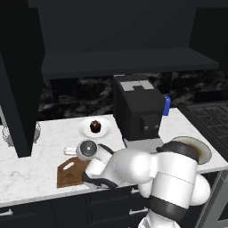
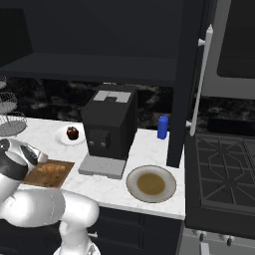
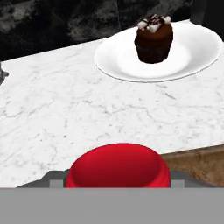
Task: From the different types of pastries on the counter, select a croissant and place it on the cutting board. Then retrieve a jar of jam from the cabinet and place it alongside the croissant on the cutting board.
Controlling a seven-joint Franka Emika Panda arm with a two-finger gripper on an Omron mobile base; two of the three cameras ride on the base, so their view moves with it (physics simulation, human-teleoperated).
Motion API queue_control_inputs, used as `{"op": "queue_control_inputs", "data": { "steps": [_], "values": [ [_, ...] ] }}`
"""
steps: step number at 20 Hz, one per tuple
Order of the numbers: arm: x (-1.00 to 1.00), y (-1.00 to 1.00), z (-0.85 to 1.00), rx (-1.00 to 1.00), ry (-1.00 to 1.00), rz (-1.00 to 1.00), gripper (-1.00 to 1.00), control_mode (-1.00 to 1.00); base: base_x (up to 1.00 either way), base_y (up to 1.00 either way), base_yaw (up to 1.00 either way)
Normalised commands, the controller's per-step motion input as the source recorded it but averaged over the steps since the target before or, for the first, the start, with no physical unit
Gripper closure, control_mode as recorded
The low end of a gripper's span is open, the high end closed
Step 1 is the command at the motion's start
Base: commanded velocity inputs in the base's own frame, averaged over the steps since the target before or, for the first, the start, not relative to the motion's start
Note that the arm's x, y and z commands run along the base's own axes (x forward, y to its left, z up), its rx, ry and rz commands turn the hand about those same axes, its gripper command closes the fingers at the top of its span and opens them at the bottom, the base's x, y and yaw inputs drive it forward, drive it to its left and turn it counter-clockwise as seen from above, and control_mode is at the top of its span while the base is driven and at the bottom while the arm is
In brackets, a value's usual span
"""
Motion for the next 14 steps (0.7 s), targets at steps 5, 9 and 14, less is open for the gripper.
{"op": "queue_control_inputs", "data": {
  "steps": [5, 9, 14],
  "values": [
    [0.12, 0.45, -0.45, 0.0, 0.01, -0.03, 1.0, -1.0, 0.0, 0.0, 0.0],
    [-0.04, 0.4, -0.29, 0.0, 0.0, -0.07, 1.0, -1.0, 0.0, 0.0, 0.0],
    [-0.07, 0.33, 0.09, 0.0, -0.08, -0.12, 1.0, -1.0, 0.0, 0.0, 0.0]
  ]
}}
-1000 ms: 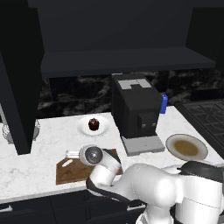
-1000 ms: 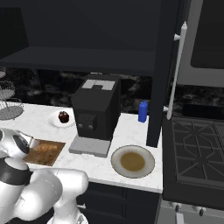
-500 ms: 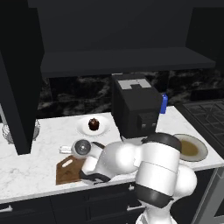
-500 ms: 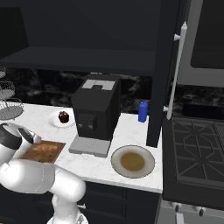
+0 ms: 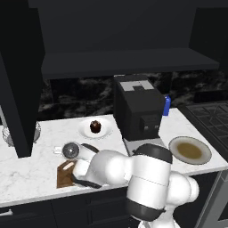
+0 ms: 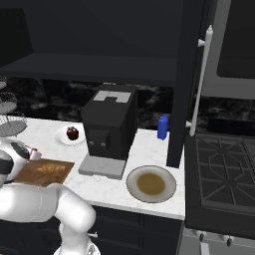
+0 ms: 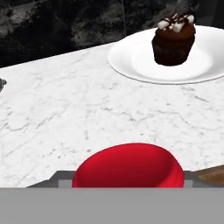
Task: From the different types of pastries on the counter, select a croissant and place it on the cutting board. Then retrieve a jar of jam from the cabinet and place it alongside the croissant on the cutting board.
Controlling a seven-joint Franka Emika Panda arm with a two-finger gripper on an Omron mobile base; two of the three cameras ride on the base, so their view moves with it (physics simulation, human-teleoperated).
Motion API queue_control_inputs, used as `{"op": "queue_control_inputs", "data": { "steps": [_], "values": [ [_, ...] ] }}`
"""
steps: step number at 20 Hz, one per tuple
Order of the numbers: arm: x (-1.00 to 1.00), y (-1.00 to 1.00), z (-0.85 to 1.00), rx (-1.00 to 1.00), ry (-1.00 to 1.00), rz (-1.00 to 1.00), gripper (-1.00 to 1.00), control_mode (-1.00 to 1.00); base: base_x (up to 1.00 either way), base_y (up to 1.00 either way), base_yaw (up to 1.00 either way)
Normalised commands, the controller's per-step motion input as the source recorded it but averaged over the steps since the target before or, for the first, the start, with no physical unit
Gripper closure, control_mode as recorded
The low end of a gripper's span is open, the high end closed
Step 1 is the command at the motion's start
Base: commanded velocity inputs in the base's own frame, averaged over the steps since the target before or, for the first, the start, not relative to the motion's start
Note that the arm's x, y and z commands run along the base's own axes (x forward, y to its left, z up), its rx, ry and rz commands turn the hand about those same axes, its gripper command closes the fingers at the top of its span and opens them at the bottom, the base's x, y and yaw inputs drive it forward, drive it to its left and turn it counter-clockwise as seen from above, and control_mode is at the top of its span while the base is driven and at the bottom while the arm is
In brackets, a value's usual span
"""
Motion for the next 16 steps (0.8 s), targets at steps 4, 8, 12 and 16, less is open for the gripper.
{"op": "queue_control_inputs", "data": {
  "steps": [4, 8, 12, 16],
  "values": [
    [-0.33, 0.14, 0.01, 0.01, -0.05, -0.12, 1.0, -1.0, 0.0, 0.0, 0.0],
    [-0.43, -0.01, 0.0, 0.0, -0.21, -0.07, 1.0, -1.0, 0.0, 0.0, 0.0],
    [-0.01, -0.02, -0.01, -0.02, -0.24, -0.04, 1.0, -1.0, 0.0, 0.0, 0.0],
    [0.0, 0.0, -0.14, -0.04, -0.24, -0.04, 1.0, -1.0, 0.0, 0.0, 0.0]
  ]
}}
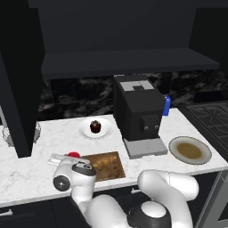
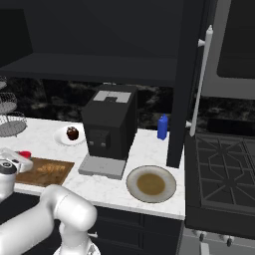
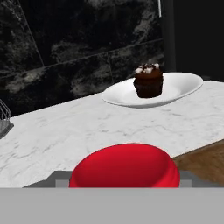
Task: From the different types of pastries on the counter, select a croissant and place it on the cutting board. Then retrieve a jar of jam from the cabinet and place it alongside the croissant on the cutting board.
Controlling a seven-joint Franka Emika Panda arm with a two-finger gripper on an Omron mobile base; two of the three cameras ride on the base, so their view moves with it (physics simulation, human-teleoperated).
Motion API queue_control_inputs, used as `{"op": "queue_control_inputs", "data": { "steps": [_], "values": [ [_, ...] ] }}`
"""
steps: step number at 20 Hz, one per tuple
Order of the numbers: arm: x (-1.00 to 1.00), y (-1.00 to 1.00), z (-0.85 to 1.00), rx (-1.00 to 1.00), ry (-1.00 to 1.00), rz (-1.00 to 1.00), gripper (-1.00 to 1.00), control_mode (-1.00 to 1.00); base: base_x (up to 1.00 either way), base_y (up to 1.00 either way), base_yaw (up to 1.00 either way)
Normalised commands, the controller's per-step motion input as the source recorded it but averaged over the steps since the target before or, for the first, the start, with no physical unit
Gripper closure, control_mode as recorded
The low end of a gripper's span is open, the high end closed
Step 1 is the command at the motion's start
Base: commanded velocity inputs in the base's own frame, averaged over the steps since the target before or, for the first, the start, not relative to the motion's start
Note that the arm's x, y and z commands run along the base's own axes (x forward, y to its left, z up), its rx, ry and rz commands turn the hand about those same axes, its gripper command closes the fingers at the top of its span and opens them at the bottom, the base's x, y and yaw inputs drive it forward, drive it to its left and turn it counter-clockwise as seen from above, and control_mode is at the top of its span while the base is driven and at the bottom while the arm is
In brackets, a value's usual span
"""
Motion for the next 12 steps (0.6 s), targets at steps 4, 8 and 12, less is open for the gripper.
{"op": "queue_control_inputs", "data": {
  "steps": [4, 8, 12],
  "values": [
    [0.0, 0.0, -0.12, 0.0, -0.15, -0.04, 1.0, -1.0, 0.0, 0.0, 0.0],
    [0.0, 0.0, -0.14, 0.0, -0.09, -0.04, -1.0, -1.0, 0.0, 0.0, 0.0],
    [0.0, 0.0, -0.24, 0.0, -0.03, -0.03, -1.0, -1.0, 0.0, 0.0, 0.0]
  ]
}}
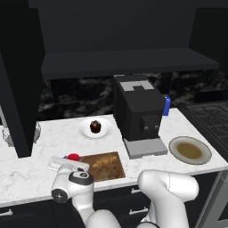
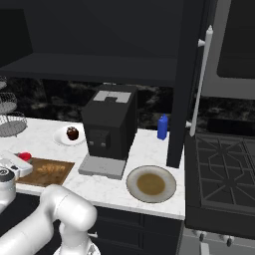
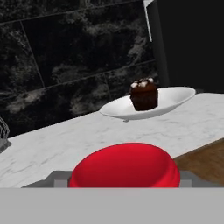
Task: From the different types of pastries on the counter, select a croissant and place it on the cutting board. Then retrieve a jar of jam from the cabinet and place it alongside the croissant on the cutting board.
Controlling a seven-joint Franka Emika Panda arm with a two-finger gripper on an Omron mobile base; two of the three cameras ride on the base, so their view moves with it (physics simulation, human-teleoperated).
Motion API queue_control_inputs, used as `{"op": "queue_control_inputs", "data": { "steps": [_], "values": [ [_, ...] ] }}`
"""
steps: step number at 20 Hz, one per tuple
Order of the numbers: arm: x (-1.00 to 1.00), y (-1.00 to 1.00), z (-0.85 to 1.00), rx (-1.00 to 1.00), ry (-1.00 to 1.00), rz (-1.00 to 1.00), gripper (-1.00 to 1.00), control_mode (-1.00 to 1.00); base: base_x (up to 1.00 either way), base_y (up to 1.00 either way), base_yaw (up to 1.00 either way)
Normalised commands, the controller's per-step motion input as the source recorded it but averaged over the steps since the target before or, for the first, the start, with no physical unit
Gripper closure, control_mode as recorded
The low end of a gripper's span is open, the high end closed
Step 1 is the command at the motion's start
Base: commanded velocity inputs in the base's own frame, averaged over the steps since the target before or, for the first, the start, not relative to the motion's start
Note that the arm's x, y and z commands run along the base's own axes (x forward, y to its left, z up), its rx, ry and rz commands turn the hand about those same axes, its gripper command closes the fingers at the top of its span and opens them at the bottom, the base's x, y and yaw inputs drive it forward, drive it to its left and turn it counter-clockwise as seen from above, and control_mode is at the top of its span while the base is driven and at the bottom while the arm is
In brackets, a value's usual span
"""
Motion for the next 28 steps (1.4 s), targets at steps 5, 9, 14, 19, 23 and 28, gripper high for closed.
{"op": "queue_control_inputs", "data": {
  "steps": [5, 9, 14, 19, 23, 28],
  "values": [
    [0.0, -0.03, -0.41, 0.0, 0.0, -0.03, -1.0, -1.0, 0.0, 0.0, 0.0],
    [-0.03, 0.0, -0.39, 0.0, 0.0, -0.01, -1.0, -1.0, 0.0, 0.0, 0.0],
    [-0.56, -0.1, 0.03, 0.02, -0.14, -0.03, -1.0, -1.0, 0.0, 0.0, 0.0],
    [-0.87, -0.16, 0.21, 0.04, -0.23, -0.01, -1.0, -1.0, 0.0, 0.0, 0.0],
    [-0.61, -0.15, 0.16, 0.04, -0.18, -0.01, -1.0, -1.0, 0.0, 0.0, 0.0],
    [-0.76, -0.16, 0.58, 0.06, -0.26, -0.01, -1.0, -1.0, 0.0, 0.0, 0.0]
  ]
}}
